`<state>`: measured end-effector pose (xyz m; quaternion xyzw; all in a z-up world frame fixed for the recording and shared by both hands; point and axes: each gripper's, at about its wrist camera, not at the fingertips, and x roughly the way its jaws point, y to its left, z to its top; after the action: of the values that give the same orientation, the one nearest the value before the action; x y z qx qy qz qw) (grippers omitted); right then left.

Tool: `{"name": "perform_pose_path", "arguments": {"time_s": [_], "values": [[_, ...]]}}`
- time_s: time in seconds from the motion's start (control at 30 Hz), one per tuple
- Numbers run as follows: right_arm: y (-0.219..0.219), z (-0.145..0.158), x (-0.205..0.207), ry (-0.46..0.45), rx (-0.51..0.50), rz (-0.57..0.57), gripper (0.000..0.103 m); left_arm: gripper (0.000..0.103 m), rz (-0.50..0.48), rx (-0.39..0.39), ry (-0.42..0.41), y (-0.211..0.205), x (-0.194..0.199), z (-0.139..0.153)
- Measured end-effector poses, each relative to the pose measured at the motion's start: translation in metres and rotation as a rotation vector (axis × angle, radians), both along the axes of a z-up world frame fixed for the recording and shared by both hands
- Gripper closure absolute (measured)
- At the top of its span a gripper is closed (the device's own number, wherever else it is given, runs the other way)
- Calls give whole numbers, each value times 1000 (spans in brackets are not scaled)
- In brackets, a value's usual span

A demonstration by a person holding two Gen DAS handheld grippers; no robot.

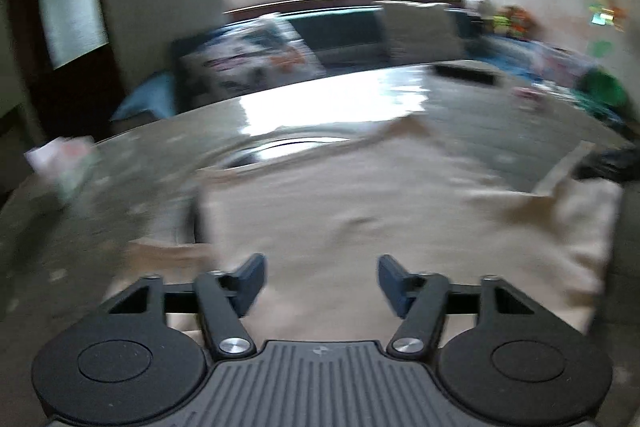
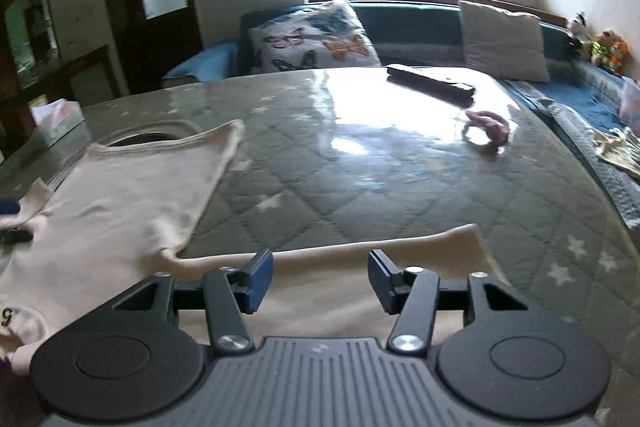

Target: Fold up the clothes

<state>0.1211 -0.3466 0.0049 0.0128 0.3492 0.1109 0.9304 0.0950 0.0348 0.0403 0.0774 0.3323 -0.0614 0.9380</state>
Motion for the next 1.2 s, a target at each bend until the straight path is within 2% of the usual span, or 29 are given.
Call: {"name": "perform_pose_path", "arguments": {"time_s": [0.13,0.27,0.37,0.57,0.63,0.73,0.77,0.97,1.03,1.2], "values": [[11,-11,-3,10,19,5,45,66,83,27,29,35,17,-8],[18,-15,-8,-9,1,2,40,66,97,45,65,51,29,-18],[21,-17,-10,-17,0,2,35,72,98,52,87,56,36,-25],[29,-21,-12,-35,-23,19,22,74,71,58,86,58,40,-31],[31,-22,-13,-42,-35,26,19,86,68,56,84,60,43,-32],[35,-24,-13,-49,-52,36,14,97,77,48,78,63,44,-33],[37,-25,-14,-50,-58,39,14,98,84,43,75,65,44,-33],[37,-26,-13,-45,-64,43,6,99,211,-42,6,98,25,-16],[38,-26,-12,-42,-67,48,1,99,270,-72,-20,115,12,-9],[39,-28,-12,-38,-75,53,0,99,420,-110,-76,154,-26,0]]}}
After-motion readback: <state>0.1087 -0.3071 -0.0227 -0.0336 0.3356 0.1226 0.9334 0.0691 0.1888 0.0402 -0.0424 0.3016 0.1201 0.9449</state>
